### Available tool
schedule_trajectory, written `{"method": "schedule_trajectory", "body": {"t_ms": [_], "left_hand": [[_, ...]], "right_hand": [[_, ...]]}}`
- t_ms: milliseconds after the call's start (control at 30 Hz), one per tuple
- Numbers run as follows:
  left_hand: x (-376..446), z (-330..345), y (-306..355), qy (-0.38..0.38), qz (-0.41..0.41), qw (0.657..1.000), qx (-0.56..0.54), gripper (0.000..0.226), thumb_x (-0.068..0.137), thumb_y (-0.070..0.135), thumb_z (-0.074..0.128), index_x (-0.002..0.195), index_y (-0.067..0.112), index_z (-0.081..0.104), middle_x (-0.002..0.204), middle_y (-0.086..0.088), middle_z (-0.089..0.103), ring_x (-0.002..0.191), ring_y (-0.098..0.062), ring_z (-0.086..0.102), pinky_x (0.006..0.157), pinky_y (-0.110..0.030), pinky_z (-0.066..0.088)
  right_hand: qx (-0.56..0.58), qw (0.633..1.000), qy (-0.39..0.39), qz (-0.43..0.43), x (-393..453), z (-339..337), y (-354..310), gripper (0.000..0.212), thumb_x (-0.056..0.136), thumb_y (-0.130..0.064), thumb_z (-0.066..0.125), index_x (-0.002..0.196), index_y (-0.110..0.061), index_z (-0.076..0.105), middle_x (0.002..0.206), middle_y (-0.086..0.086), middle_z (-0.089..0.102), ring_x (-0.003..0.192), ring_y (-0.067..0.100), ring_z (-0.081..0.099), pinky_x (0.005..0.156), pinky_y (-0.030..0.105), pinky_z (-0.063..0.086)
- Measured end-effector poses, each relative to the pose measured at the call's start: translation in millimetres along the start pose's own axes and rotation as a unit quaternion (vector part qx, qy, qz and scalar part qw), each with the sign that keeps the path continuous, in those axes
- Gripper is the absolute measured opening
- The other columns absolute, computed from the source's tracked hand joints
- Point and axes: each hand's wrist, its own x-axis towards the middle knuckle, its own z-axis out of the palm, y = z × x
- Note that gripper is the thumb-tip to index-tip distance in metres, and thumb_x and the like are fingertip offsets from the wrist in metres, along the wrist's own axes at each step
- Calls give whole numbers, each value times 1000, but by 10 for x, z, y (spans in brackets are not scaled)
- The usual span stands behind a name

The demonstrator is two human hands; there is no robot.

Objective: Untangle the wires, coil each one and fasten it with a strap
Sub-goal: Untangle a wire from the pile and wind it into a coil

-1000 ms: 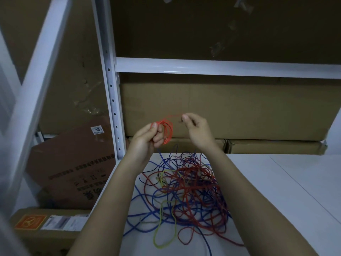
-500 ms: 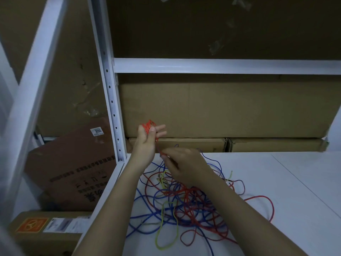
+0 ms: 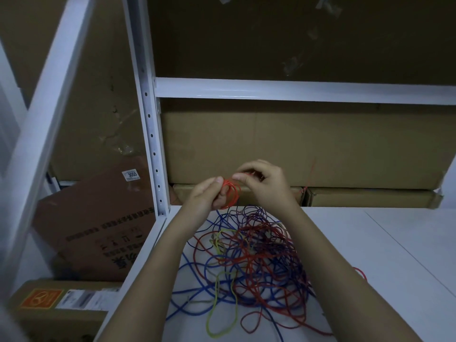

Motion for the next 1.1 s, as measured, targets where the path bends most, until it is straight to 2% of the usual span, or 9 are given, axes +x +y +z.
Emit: {"method": "schedule_trajectory", "body": {"t_ms": [233,367,433,533,667,767,833,967,1100], "left_hand": [[44,-61,-19,63,9,977,-203,30,105,23,27,84,10,43,53,6,47,46,-5,38,53,-13,38],[81,-25,-57,110,12,977,-181,24,105,19,28,87,13,43,90,-4,75,60,-7,61,73,-16,51],[89,-8,-80,131,16,982,-137,21,106,19,26,93,12,42,107,-6,71,67,-6,66,70,-11,50],[110,-11,-120,150,17,986,-67,25,106,21,25,118,2,37,117,-3,63,82,-2,69,66,-10,50],[108,-42,-148,143,19,988,49,24,105,24,27,113,3,36,126,-1,59,92,-4,66,74,-25,56],[72,-53,-132,110,17,986,125,27,104,26,30,108,1,41,112,2,65,92,-12,66,83,-32,53],[46,-47,-129,87,1,984,157,28,104,28,33,102,3,44,92,2,61,89,-16,60,84,-33,47],[21,-31,-71,62,-6,991,122,27,104,22,34,81,13,44,69,2,46,63,-7,46,64,-23,40],[10,-16,-10,35,-18,998,55,30,104,13,31,77,7,43,62,-1,38,48,1,38,51,-10,34]], "right_hand": [[9,986,-106,129,-201,130,206,20,97,-21,55,96,-9,71,63,0,59,56,2,50,57,15,41],[-135,981,-140,3,-380,254,219,23,100,-24,49,97,-9,66,54,-2,43,50,8,37,51,29,26],[-226,962,-142,-60,-431,300,176,23,100,-24,47,109,-15,66,59,-5,50,52,11,43,49,29,24],[-267,945,-150,-113,-460,308,108,23,98,-24,50,96,-11,69,68,6,64,57,25,55,50,28,27],[-277,938,-96,-182,-451,263,-93,9,89,-16,62,81,-12,66,66,2,64,55,22,54,48,25,29],[-265,934,-47,-235,-377,213,-164,12,88,-14,61,94,-12,72,86,0,72,70,15,57,56,25,39],[-259,933,-24,-248,-310,166,-173,11,89,-14,62,89,-9,72,77,3,67,64,21,56,54,33,46],[-276,931,36,-236,-181,87,-147,14,86,-22,70,78,-10,71,64,2,56,59,21,51,50,30,40],[-173,975,30,-139,-58,17,-108,15,83,-25,73,82,-11,70,72,-2,59,69,11,50,62,24,40]]}}
